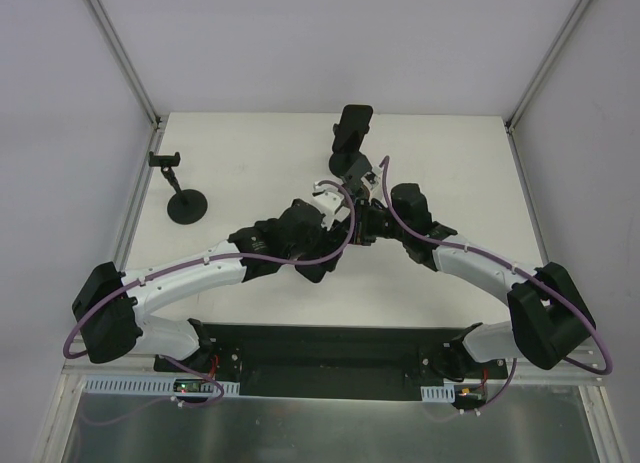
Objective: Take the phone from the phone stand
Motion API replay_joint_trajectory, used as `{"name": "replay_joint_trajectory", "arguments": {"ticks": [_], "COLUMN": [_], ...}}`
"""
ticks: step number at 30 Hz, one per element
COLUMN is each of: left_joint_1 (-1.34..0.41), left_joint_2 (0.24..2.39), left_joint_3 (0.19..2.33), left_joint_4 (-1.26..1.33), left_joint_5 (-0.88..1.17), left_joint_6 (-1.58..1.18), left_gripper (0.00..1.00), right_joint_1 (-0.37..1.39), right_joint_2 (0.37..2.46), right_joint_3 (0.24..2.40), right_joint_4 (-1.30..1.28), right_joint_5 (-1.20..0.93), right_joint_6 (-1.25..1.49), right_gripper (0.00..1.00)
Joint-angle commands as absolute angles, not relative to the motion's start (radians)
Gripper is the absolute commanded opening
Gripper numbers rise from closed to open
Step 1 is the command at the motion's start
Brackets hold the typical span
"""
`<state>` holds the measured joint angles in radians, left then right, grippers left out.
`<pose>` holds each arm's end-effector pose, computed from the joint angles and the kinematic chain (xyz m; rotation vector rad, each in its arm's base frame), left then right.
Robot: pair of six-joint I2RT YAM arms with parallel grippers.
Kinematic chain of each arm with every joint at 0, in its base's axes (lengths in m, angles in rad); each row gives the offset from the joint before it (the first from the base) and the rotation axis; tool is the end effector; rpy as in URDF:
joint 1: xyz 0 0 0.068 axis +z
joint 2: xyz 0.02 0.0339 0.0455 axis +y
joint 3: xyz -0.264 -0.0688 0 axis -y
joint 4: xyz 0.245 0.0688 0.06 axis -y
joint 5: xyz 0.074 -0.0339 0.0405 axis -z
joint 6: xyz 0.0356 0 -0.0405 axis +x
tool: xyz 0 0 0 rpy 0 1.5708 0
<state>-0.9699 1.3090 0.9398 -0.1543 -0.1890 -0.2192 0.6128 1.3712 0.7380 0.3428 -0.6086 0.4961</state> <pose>0.1730 -0.2405 0.2816 0.6705 2.0186 -0.5202 0.2333 0.1889 0.2461 -0.5762 1.9440 1.3014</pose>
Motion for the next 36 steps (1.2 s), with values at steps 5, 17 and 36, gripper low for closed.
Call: {"name": "replay_joint_trajectory", "arguments": {"ticks": [5,17,36], "left_joint_1": [-0.979,-0.979,-0.876], "left_joint_2": [1.335,1.319,1.466], "left_joint_3": [0.936,0.933,0.989], "left_joint_4": [-0.14,-0.14,-0.279], "left_joint_5": [-0.252,-0.204,-0.339], "left_joint_6": [-0.256,-0.253,-0.58], "left_gripper": [0.98,0.64,0.0], "right_joint_1": [0.611,0.606,0.522], "right_joint_2": [1.359,1.365,1.135], "right_joint_3": [0.746,0.741,0.624], "right_joint_4": [0.459,0.469,0.313], "right_joint_5": [-0.65,-0.657,-0.396], "right_joint_6": [0.541,0.543,0.374], "right_gripper": [0.01,0.01,0.96]}}
